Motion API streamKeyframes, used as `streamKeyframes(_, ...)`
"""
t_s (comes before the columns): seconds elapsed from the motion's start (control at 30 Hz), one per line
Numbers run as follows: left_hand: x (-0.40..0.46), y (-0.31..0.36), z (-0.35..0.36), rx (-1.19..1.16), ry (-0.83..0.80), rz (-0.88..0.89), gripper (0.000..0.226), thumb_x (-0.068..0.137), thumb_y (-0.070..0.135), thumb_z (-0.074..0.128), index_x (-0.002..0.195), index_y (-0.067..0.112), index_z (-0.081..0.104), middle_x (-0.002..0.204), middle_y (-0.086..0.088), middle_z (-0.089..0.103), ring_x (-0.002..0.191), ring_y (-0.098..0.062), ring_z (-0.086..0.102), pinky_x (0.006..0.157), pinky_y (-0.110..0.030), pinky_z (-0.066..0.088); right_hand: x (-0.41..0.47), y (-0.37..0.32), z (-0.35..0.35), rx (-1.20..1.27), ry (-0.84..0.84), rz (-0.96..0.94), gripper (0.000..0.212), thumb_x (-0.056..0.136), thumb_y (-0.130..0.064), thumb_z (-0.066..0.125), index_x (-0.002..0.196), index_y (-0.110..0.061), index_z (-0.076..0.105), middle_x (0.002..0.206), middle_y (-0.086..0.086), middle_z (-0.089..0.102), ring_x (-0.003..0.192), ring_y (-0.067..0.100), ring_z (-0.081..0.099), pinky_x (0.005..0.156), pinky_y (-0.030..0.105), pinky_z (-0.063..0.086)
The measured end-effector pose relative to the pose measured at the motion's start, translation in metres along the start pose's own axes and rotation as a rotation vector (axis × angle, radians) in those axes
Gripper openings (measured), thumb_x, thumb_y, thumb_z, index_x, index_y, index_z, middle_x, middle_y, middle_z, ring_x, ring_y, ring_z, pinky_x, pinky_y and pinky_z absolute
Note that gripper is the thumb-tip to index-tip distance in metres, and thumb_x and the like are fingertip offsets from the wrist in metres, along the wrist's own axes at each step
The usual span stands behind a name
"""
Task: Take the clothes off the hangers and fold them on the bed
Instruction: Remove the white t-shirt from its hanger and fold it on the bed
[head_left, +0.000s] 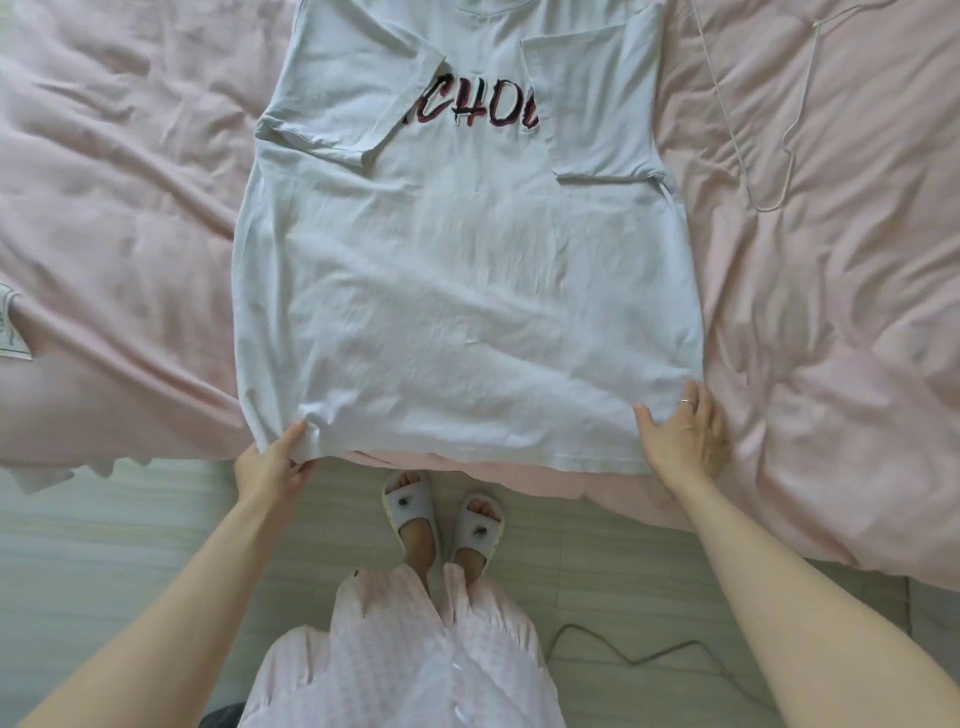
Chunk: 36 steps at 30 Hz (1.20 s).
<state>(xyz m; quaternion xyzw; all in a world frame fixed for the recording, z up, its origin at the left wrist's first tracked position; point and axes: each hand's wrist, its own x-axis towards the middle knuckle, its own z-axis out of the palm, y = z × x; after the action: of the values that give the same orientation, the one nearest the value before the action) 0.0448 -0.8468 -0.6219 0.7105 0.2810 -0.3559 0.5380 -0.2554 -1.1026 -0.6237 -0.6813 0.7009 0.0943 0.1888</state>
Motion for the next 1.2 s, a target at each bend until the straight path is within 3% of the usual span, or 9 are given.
streamKeyframes(0.17, -0.008, -0.012, -0.005, -0.360, -0.053, -0.150, 0.033, 0.091, 0.017, 0.059, 0.122, 0.009, 0.053, 0.117, -0.010, 0.061, 0.101, -0.024, 0.062, 0.093, -0.041, 0.049, -0.010, 0.023, -0.003, 0.331, -0.043, 0.356, 0.069, 0.088, -0.037, 0.060, 0.139, 0.001, 0.032, 0.142, 0.021, 0.039, 0.127, 0.038, 0.041, 0.099, 0.044, 0.036)
streamKeyframes(0.3, -0.015, -0.009, -0.004, -0.363, 0.000, -0.086, 0.012, 0.093, 0.022, 0.057, 0.103, 0.016, 0.059, 0.087, 0.000, 0.070, 0.080, -0.014, 0.065, 0.066, -0.030, 0.058, -0.015, 0.038, 0.001, 1.014, -0.211, 0.669, 0.049, 0.088, -0.020, 0.062, 0.131, -0.002, 0.045, 0.125, 0.009, 0.052, 0.098, 0.025, 0.053, 0.077, 0.035, 0.045)
streamKeyframes(0.37, -0.019, -0.004, -0.003, -0.369, 0.014, -0.062, 0.005, 0.093, 0.021, 0.057, 0.097, 0.018, 0.058, 0.090, 0.001, 0.067, 0.081, -0.014, 0.065, 0.067, -0.032, 0.057, -0.018, 0.040, -0.001, 1.280, -0.311, 0.773, 0.036, 0.087, -0.014, 0.061, 0.121, -0.010, 0.053, 0.122, 0.008, 0.054, 0.090, 0.021, 0.056, 0.079, 0.034, 0.047)
streamKeyframes(0.47, -0.029, 0.009, -0.003, -0.422, -0.019, -0.064, 0.013, 0.094, 0.019, 0.053, 0.107, 0.017, 0.056, 0.096, 0.001, 0.064, 0.087, -0.016, 0.063, 0.073, -0.035, 0.053, -0.023, 0.036, -0.017, 1.525, -0.298, 0.842, 0.020, 0.087, -0.010, 0.058, 0.107, -0.012, 0.054, 0.113, 0.012, 0.057, 0.088, 0.024, 0.059, 0.076, 0.038, 0.054)
streamKeyframes(0.6, -0.043, 0.031, -0.003, -0.497, 0.010, -0.058, 0.027, 0.094, 0.016, 0.052, 0.122, 0.013, 0.054, 0.101, 0.000, 0.066, 0.089, -0.016, 0.065, 0.059, -0.031, 0.055, -0.026, 0.028, -0.050, 1.614, -0.184, 0.797, 0.018, 0.091, -0.009, 0.055, 0.108, -0.013, 0.056, 0.079, 0.004, 0.066, 0.073, 0.019, 0.061, 0.046, 0.028, 0.055)
streamKeyframes(0.8, -0.066, 0.099, 0.017, -0.463, 0.083, 0.093, 0.042, 0.089, 0.023, 0.039, 0.128, 0.014, 0.052, 0.111, -0.003, 0.068, 0.086, -0.020, 0.068, 0.051, -0.029, 0.056, -0.009, -0.006, -0.118, 1.477, -0.009, 0.611, 0.006, 0.091, -0.010, 0.051, 0.089, -0.012, 0.056, 0.078, 0.003, 0.054, 0.067, 0.018, 0.055, 0.067, 0.040, 0.052)
streamKeyframes(0.9, -0.087, 0.142, 0.043, -0.493, 0.090, 0.195, 0.042, 0.092, 0.020, 0.038, 0.133, 0.011, 0.041, 0.111, -0.009, 0.061, 0.081, -0.023, 0.066, 0.054, -0.034, 0.056, 0.011, -0.035, -0.153, 1.454, 0.017, 0.558, 0.014, 0.091, -0.013, 0.048, 0.099, -0.004, 0.054, 0.079, 0.005, 0.050, 0.071, 0.022, 0.056, 0.063, 0.038, 0.052)
streamKeyframes(1.03, -0.103, 0.195, 0.077, -0.568, 0.066, 0.262, 0.035, 0.091, 0.014, 0.042, 0.124, 0.004, 0.044, 0.101, -0.012, 0.056, 0.081, -0.025, 0.062, 0.067, -0.041, 0.059, 0.039, -0.075, -0.195, 1.585, -0.008, 0.534, 0.012, 0.094, -0.017, 0.050, 0.102, -0.010, 0.046, 0.081, 0.007, 0.049, 0.067, 0.018, 0.054, 0.051, 0.032, 0.050)
streamKeyframes(1.2, -0.089, 0.258, 0.120, -0.612, 0.008, 0.270, 0.014, 0.095, 0.014, 0.041, 0.093, 0.004, 0.050, 0.085, -0.011, 0.056, 0.073, -0.024, 0.061, 0.065, -0.042, 0.058, 0.083, -0.127, -0.229, 1.608, -0.024, 0.510, 0.012, 0.092, -0.009, 0.053, 0.102, -0.007, 0.047, 0.079, 0.007, 0.050, 0.066, 0.018, 0.053, 0.045, 0.027, 0.054)
